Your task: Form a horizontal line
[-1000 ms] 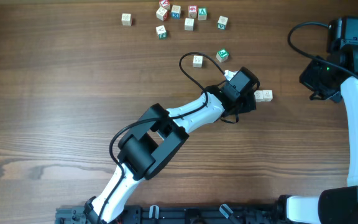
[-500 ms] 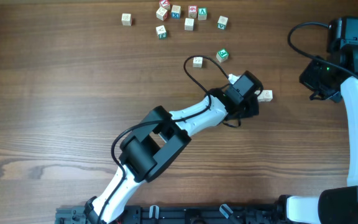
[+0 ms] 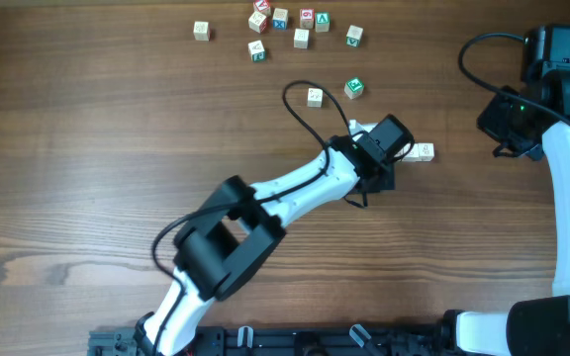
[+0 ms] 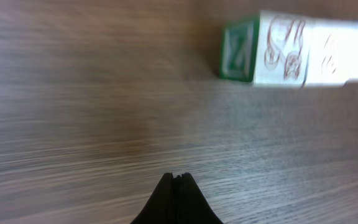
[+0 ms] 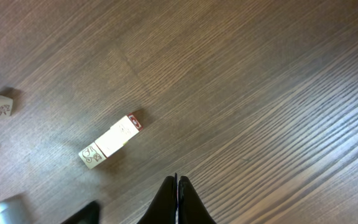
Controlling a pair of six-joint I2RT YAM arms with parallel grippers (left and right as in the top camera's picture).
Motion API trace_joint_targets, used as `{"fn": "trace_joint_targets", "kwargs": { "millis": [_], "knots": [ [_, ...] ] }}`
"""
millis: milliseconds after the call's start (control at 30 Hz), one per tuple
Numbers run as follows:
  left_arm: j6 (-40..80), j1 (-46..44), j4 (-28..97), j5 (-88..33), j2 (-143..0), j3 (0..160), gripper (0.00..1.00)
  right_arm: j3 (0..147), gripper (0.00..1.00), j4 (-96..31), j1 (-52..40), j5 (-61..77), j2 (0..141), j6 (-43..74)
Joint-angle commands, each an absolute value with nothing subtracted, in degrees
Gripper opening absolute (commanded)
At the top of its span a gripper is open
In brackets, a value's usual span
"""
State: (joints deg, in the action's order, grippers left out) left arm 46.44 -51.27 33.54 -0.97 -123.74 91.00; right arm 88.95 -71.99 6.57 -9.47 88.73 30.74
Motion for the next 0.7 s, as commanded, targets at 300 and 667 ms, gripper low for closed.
{"fn": "trace_joint_targets", "kwargs": {
  "millis": [300, 667],
  "knots": [
    [47.1, -45.0, 29.3, 3.6, -121.6, 90.8, 0.04, 88.5, 0.05, -71.9, 6.6, -7.6, 89.5, 31.6],
    [50.2, -44.5, 23.7, -10.7, -127.9, 90.8, 0.04, 88.5, 0.05, -72.1, 6.6, -7.6, 89.5, 31.5]
  ]
}}
